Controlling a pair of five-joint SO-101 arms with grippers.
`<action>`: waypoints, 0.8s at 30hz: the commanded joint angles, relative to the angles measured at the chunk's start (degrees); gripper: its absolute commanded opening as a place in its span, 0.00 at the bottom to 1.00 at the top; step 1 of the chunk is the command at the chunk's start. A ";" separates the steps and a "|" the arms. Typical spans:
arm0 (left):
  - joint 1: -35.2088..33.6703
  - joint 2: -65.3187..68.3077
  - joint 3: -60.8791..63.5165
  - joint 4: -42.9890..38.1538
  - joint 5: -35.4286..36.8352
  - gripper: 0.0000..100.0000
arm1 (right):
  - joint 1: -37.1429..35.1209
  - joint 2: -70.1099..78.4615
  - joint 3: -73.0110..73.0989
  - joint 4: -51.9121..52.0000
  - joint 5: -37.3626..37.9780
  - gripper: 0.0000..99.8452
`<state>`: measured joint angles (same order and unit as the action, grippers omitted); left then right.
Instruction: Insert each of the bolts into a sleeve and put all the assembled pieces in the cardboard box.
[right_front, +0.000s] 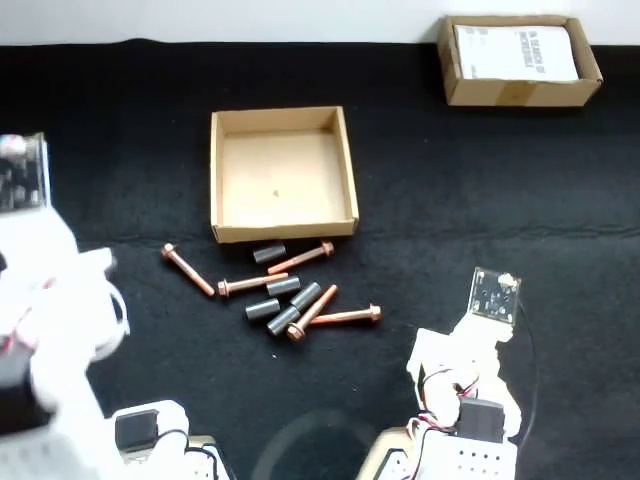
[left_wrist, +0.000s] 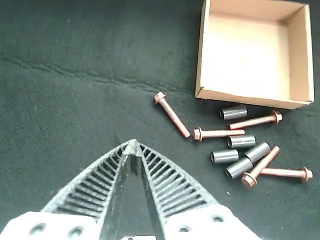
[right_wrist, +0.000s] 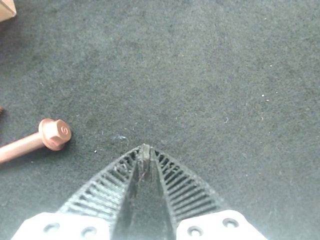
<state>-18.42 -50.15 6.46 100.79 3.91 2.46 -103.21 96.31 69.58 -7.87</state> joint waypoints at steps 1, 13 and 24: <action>-1.01 2.15 -0.66 0.53 0.26 0.01 | 0.48 -0.22 7.16 0.22 -0.35 0.01; -0.66 4.79 13.76 0.62 4.13 0.01 | -3.03 -0.22 7.08 -0.22 -0.18 0.01; 9.45 7.34 14.29 0.44 4.75 0.01 | -8.04 0.48 -14.81 -3.47 -0.18 0.01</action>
<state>-11.03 -43.12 20.88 100.97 8.31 -3.52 -103.21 91.47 64.84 -7.87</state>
